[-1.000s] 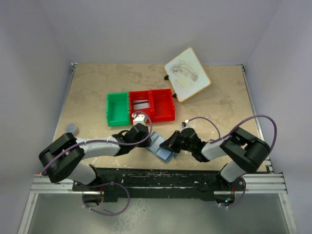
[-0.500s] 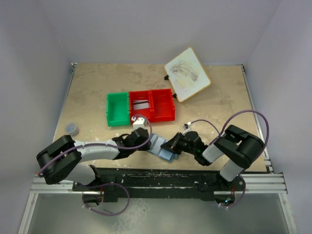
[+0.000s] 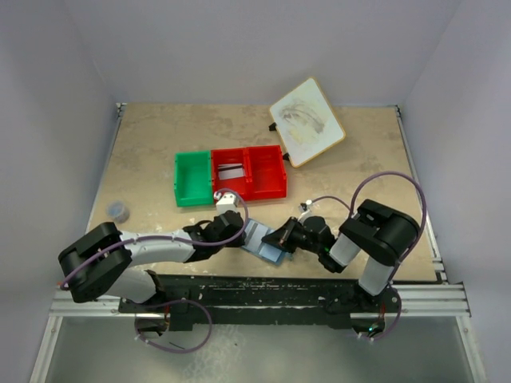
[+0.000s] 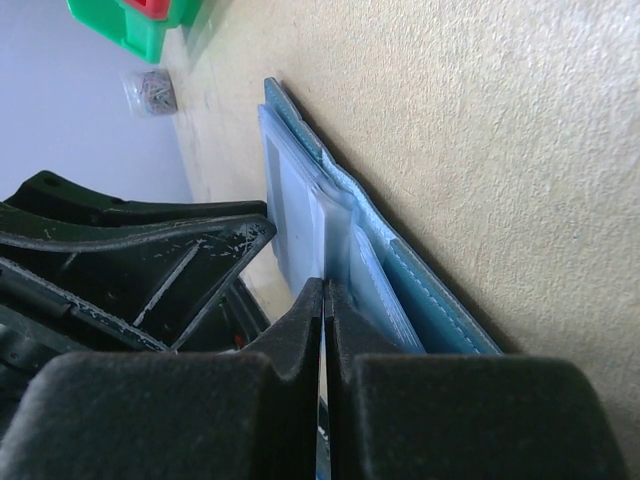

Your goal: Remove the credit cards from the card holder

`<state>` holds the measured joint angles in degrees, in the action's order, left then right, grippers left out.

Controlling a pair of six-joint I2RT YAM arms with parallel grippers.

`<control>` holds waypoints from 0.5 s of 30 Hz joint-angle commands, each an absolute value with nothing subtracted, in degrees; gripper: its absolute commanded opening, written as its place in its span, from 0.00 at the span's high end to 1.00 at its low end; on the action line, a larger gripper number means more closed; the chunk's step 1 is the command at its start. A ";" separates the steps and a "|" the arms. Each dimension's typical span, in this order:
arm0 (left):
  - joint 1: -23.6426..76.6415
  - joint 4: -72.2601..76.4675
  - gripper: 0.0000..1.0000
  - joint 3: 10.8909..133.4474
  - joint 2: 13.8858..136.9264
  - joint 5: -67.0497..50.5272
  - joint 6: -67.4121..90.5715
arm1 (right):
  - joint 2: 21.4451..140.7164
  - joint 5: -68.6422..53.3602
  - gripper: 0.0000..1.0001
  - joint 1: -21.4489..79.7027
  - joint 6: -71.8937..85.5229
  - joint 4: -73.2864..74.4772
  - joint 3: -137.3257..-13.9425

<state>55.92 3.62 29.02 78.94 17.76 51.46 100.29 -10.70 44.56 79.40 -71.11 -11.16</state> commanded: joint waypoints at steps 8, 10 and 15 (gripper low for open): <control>57.13 -4.13 0.86 28.19 80.34 21.82 54.66 | 94.40 -10.38 1.00 44.47 80.33 -68.85 -8.23; 57.13 -4.21 0.86 28.49 80.75 21.96 54.59 | 93.65 -10.83 1.00 44.47 80.29 -67.81 -7.65; 57.13 -3.38 0.86 28.76 80.70 21.39 53.78 | 93.67 -11.88 0.98 44.43 79.10 -65.15 -8.50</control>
